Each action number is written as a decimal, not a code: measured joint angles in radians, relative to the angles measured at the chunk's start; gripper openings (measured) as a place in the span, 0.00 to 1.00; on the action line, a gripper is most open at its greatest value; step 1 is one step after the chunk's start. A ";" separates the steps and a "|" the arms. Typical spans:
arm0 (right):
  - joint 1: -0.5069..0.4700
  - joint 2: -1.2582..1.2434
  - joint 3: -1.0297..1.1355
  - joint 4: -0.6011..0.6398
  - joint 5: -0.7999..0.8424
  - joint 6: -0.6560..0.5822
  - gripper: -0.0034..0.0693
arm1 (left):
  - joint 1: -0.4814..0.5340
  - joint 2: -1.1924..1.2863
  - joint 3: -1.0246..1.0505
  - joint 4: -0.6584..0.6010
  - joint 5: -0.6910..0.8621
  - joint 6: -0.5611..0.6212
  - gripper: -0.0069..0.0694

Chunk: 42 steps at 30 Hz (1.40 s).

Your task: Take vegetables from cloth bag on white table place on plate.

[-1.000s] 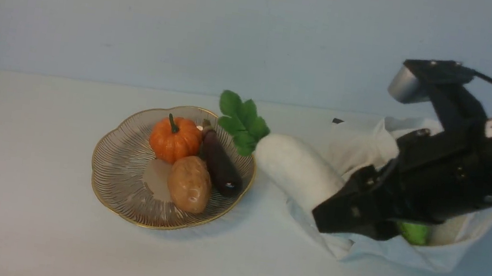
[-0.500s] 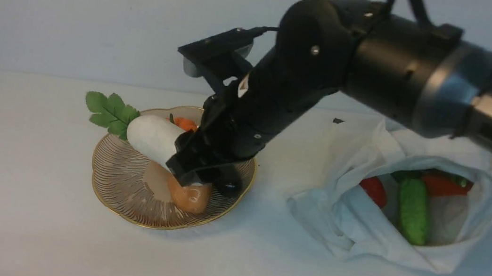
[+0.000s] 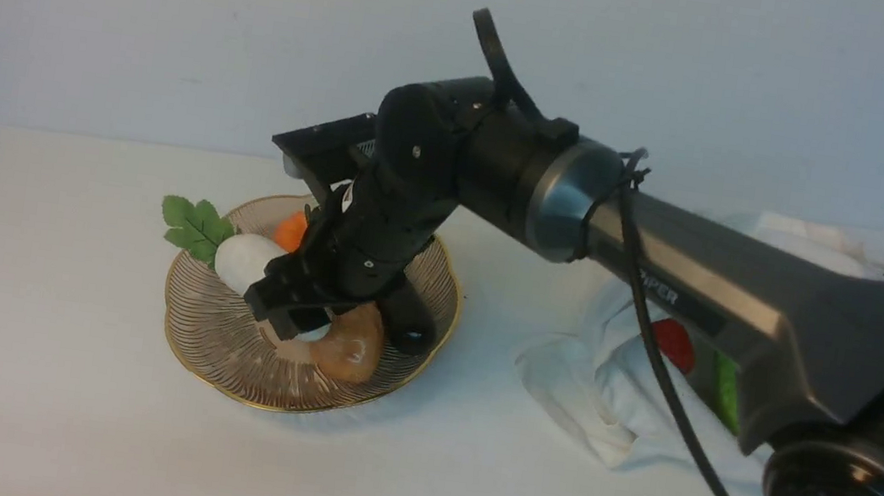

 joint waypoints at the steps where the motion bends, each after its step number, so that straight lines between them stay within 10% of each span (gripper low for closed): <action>1: 0.000 0.002 0.000 0.000 0.000 0.001 0.64 | 0.000 0.000 0.000 0.000 0.000 0.000 0.08; 8: 0.000 -0.012 -0.011 -0.050 0.039 0.099 0.96 | 0.000 0.000 0.000 0.000 0.000 0.000 0.08; 13: 0.000 -0.084 -0.030 -0.143 0.113 0.099 0.98 | 0.000 0.000 0.000 0.000 0.000 0.000 0.08; 18: 0.000 -0.223 -0.082 -0.314 0.183 0.135 0.80 | 0.000 0.000 0.000 0.000 0.000 0.000 0.08; 28: 0.000 -0.656 -0.089 -0.440 0.210 0.180 0.09 | 0.000 0.000 0.000 0.000 0.000 0.000 0.08; 42: 0.000 -1.223 0.212 -0.458 0.204 0.267 0.03 | 0.000 0.000 0.000 0.000 0.000 0.000 0.08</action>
